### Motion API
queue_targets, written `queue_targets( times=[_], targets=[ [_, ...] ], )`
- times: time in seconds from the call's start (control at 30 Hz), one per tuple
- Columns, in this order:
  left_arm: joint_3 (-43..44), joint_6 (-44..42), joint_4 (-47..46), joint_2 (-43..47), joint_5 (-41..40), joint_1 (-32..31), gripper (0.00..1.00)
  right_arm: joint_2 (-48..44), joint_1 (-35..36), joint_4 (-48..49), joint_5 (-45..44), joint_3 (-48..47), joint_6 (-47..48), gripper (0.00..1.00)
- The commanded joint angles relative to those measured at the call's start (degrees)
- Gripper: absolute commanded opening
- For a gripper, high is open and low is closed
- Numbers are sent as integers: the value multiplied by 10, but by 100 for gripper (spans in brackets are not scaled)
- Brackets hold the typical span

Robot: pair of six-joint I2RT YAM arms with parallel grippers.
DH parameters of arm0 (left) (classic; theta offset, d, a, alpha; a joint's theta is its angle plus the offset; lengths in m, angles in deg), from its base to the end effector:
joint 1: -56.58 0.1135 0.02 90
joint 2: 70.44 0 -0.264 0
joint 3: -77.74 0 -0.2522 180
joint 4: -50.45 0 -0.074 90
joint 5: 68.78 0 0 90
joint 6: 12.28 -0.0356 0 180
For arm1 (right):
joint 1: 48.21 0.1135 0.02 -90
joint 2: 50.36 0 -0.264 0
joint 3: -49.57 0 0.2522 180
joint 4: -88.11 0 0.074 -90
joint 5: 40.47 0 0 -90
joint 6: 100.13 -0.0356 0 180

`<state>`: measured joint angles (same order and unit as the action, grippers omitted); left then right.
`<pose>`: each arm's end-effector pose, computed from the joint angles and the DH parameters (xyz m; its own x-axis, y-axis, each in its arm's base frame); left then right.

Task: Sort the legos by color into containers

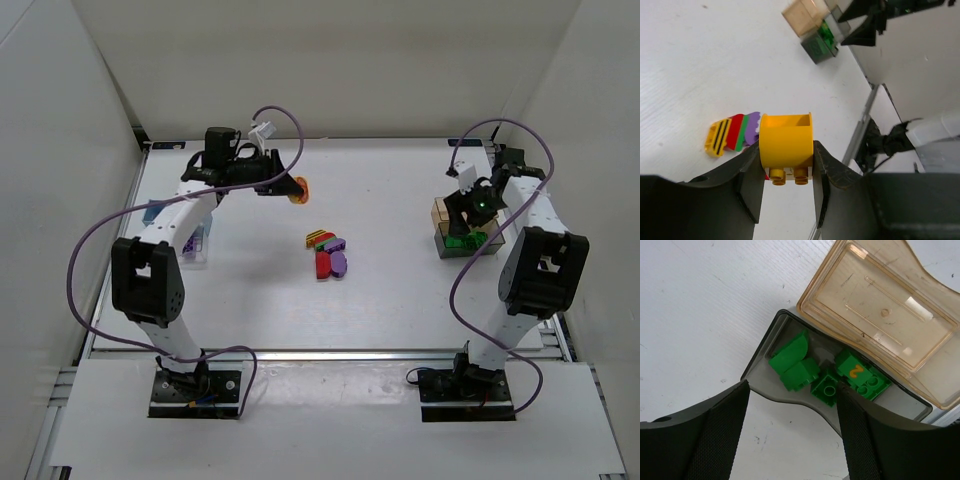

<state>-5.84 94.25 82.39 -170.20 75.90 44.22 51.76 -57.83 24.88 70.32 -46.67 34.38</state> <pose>0.3784 -0.1127 0.3044 -0.7612 -0.0016 -0.6485 0.5819 0.4399 -0.6840 0.3615 -0.0485 0.2455 -0.6789 -0.5497 -0.4868 -0.6233 0.7819 -0.0135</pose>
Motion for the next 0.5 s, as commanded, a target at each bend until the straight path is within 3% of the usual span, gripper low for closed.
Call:
queue_targets(
  times=[0.0,0.27,0.47],
  targets=[
    [1,-12,9,78,-59,31,13,-49,0,2,24,-34,-21,73],
    [32,-63,114,103,-202,133,13,-101,42,36,34,-73,-81,74],
    [60,-119,186,98,-303,174,10,-105,83,36,34,-92,-114,75]
  ],
)
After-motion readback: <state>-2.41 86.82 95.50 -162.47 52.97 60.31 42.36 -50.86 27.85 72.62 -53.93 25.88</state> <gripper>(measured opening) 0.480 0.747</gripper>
